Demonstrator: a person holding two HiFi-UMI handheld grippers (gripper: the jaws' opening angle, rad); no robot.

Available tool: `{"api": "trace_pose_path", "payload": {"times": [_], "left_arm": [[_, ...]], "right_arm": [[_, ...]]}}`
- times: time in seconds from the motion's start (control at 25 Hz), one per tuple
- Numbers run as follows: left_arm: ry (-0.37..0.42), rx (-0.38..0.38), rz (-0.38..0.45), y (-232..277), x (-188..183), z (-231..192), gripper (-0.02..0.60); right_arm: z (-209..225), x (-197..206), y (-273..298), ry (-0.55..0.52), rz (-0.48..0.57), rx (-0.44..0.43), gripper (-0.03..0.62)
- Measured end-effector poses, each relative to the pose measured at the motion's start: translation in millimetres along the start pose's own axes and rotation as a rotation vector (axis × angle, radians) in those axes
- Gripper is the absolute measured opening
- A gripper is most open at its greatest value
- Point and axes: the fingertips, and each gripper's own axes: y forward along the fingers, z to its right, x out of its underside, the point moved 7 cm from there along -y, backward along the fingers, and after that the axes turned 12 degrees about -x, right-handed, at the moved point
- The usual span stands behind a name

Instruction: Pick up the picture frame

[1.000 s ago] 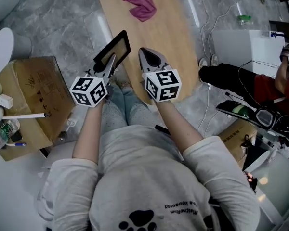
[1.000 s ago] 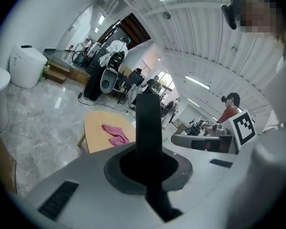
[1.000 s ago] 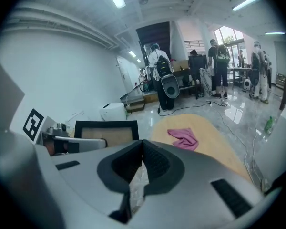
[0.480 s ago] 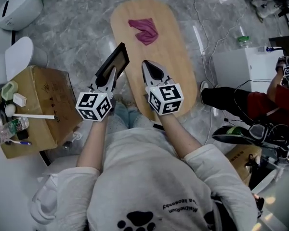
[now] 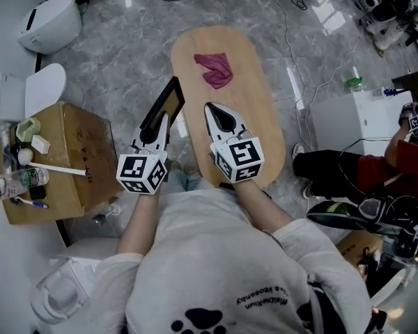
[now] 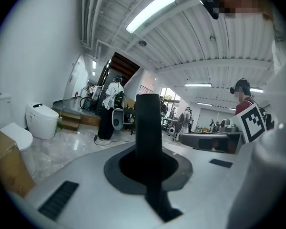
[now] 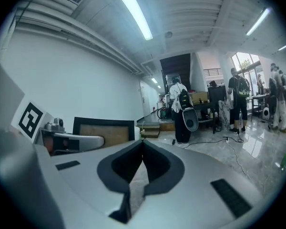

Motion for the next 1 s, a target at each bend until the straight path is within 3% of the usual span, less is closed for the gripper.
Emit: {"api": "trace_pose_path", "payload": {"times": [0.28, 0.8, 1.0], "left_arm": [[0.075, -0.046, 0.076, -27.8, -18.3, 1.2, 0.018], [0.096, -0.099, 0.159, -77.0, -32.8, -12.5, 0.018], [0.129, -0.139, 0.204, -84.1, -44.0, -7.9, 0.018]], "right_arm": [[-26.5, -10.5, -7.7, -0.041, 0.033, -0.009, 0.009], [-86.7, -31.0, -15.2, -0.125, 0.111, -0.045, 0.009], [-88.1, -37.6, -19.3, -0.167, 0.152, -0.06, 0.009]]}}
